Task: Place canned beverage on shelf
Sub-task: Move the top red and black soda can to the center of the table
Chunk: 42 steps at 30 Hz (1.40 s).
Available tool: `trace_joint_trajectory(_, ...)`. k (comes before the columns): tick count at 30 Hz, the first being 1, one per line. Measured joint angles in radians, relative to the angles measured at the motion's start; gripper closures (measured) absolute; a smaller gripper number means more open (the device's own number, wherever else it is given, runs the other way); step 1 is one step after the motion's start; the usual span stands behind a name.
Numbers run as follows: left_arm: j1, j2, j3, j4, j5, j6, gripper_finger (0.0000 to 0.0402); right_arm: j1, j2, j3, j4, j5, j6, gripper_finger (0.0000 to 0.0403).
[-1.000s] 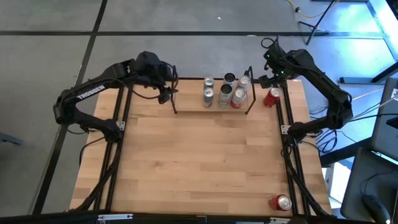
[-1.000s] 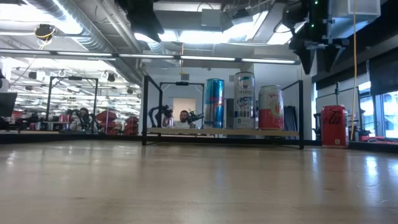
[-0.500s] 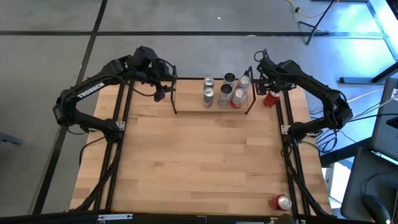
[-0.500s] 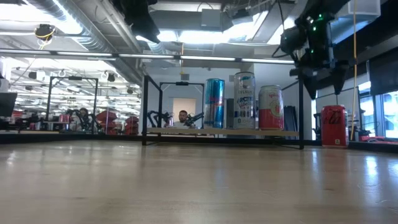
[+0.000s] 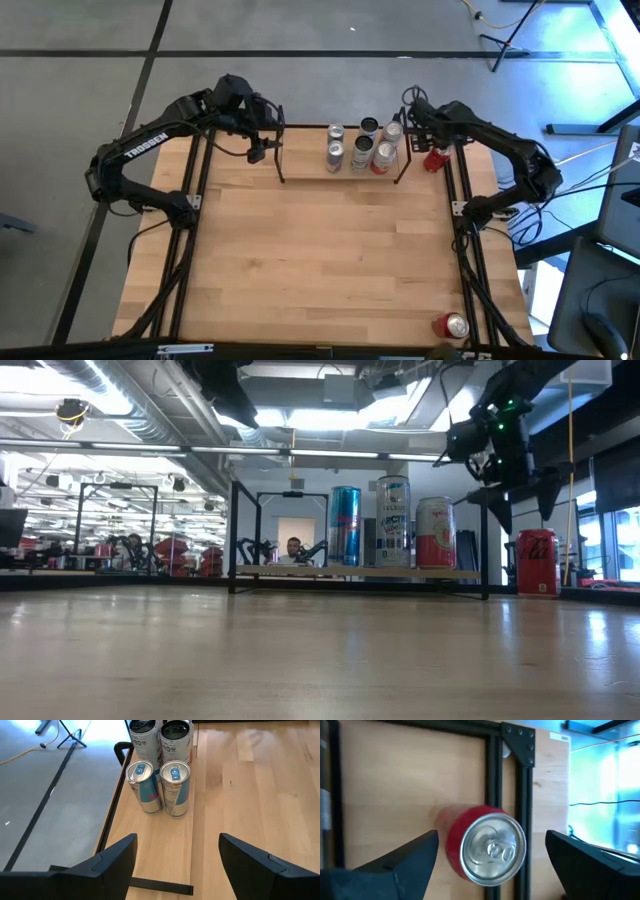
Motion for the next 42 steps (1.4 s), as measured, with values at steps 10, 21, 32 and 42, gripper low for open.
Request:
trace_joint_trajectory(10,0.0,0.0,0.0,-0.004,0.0,0.0,0.0134,0.002,0.103,0.0,-0.041,-0.034,-0.003,0.0056)
trace_joint_trajectory(21,0.0,0.0,0.0,-0.007,-0.001,0.001,0.0134,0.002,0.129,0.002,-0.04,-0.125,-0.055,0.0075)
trace_joint_trajectory(32,0.0,0.0,0.0,-0.007,-0.002,0.001,0.0134,0.004,0.126,0.004,-0.025,-0.125,-0.139,0.0139)
trace_joint_trajectory(42,0.0,0.001,0.0,-0.007,-0.003,-0.002,0.0134,0.004,0.03,-0.001,-0.088,-0.188,-0.219,0.0143)
